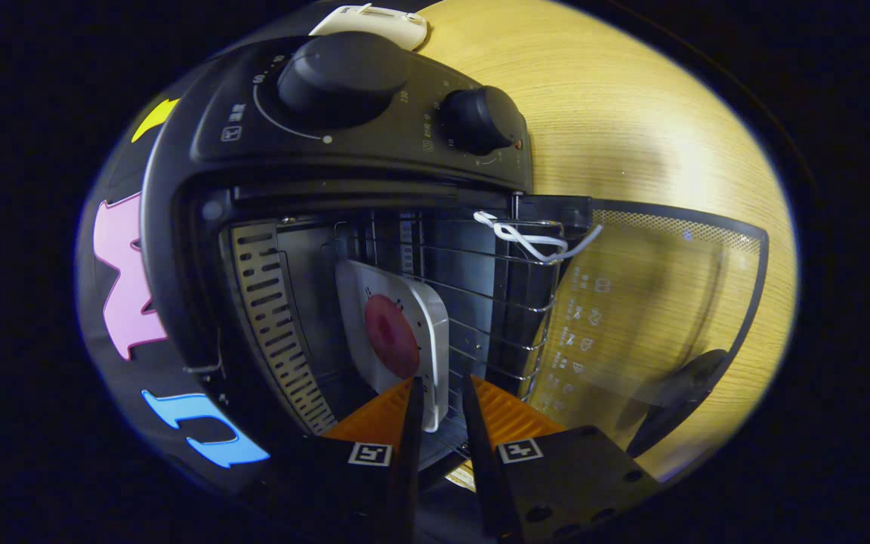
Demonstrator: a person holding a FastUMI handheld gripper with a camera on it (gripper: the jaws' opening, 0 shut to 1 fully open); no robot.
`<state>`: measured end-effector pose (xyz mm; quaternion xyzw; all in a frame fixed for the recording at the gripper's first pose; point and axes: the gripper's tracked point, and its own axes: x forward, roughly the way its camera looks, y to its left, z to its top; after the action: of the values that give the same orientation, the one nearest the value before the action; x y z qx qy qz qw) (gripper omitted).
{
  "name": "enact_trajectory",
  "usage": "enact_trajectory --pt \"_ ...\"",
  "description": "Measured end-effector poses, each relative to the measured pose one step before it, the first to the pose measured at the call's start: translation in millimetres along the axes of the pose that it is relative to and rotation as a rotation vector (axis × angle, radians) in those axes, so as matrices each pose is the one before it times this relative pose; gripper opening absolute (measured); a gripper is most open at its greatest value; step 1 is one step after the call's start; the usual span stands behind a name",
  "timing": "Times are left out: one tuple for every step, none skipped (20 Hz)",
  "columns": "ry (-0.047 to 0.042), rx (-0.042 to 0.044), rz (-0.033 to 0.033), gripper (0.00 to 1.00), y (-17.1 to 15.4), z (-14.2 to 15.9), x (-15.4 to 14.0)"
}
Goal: Open the toaster oven, put the food inside, and close the toaster oven door.
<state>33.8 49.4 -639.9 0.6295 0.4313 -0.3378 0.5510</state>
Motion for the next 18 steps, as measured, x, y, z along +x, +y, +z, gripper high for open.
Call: enact_trajectory --pt "0.01652 -0.02297 -0.00052 0.53 -3.56 -3.86 -10.24" --pt "0.00533 -0.02868 0.0095 0.63 -2.9 -3.99 -13.63" --pt "0.00475 -0.0394 0.01732 0.72 -0.38 -4.32 -12.98" --pt "0.01052 -0.04569 0.00068 0.72 -3.51 -8.01 -15.31" --pt "0.00939 -0.05851 0.01713 0.86 -0.57 -7.58 -17.34" --pt "0.00262 -0.06332 -0.00346 1.0 -5.31 -3.62 -11.99" --pt "-0.00074 -0.06534 -0.01366 0.99 -5.83 -4.88 -10.51" --pt "-0.00275 -0.06744 -0.00195 0.99 -3.24 -4.45 -12.31" --pt "-0.00649 -0.07147 -0.00389 0.99 -3.07 -3.34 -9.84" --pt "-0.01122 -0.08235 -0.00507 0.99 -3.6 -2.99 -8.9" --pt "-0.01465 -0.09006 -0.01747 0.99 -7.02 -1.62 -6.38" --pt "-0.00921 -0.0872 -0.02038 0.99 -6.43 -7.43 -6.67" --pt "-0.00943 -0.07898 -0.01354 0.99 -4.74 -5.65 -4.92" --pt "-0.01235 -0.07343 -0.00044 0.99 -2.25 -5.58 -1.69" --pt "-0.0069 -0.07027 -0.00841 0.99 -4.6 -5.73 -0.17" --pt "-0.00712 -0.09458 -0.02406 0.99 -8.29 -6.56 -0.72" --pt "-0.01337 -0.11332 -0.03651 0.99 -10.37 -4.9 2.46" --pt "-0.00578 -0.11143 -0.04315 0.99 -9.87 -7.24 2.96"
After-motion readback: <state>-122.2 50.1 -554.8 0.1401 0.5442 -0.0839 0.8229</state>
